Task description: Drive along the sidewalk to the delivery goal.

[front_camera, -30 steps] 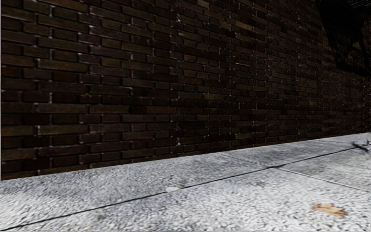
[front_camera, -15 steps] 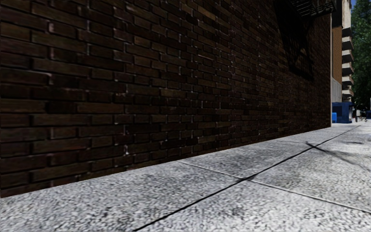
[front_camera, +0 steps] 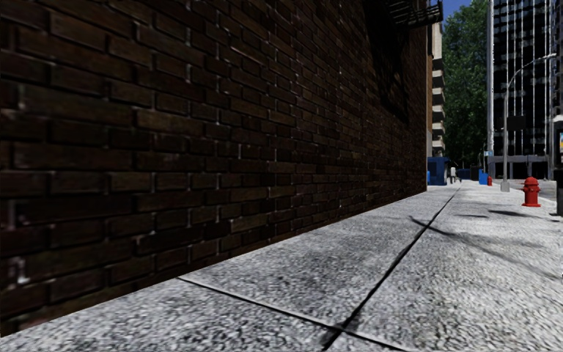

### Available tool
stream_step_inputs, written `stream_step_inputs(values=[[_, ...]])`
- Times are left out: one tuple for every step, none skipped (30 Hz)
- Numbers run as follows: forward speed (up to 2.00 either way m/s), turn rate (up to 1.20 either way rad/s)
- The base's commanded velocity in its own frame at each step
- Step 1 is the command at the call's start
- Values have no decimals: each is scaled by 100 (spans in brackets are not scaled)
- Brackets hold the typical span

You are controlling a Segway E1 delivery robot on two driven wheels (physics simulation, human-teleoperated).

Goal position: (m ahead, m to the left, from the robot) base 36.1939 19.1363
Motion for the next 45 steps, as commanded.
stream_step_inputs(values=[[200,-56],[200,-56],[200,-56],[200,-56],[200,-56],[200,-56],[200,-56],[200,-56],[200,-56],[200,-56],[200,-56],[200,-56],[200,-56],[200,-56],[200,-56],[200,-56],[200,-56],[200,-56],[200,-56],[200,-56],[200,-56],[200,-56],[200,-56],[200,-56],[200,-56],[200,-56],[200,-56],[200,-56],[200,-56],[200,-56],[200,-56],[200,-56],[200,-56],[200,-56],[200,-56],[200,-55],[200,-9],[200,0],[200,0],[200,0],[200,0],[200,0],[200,0],[200,0],[200,0]])
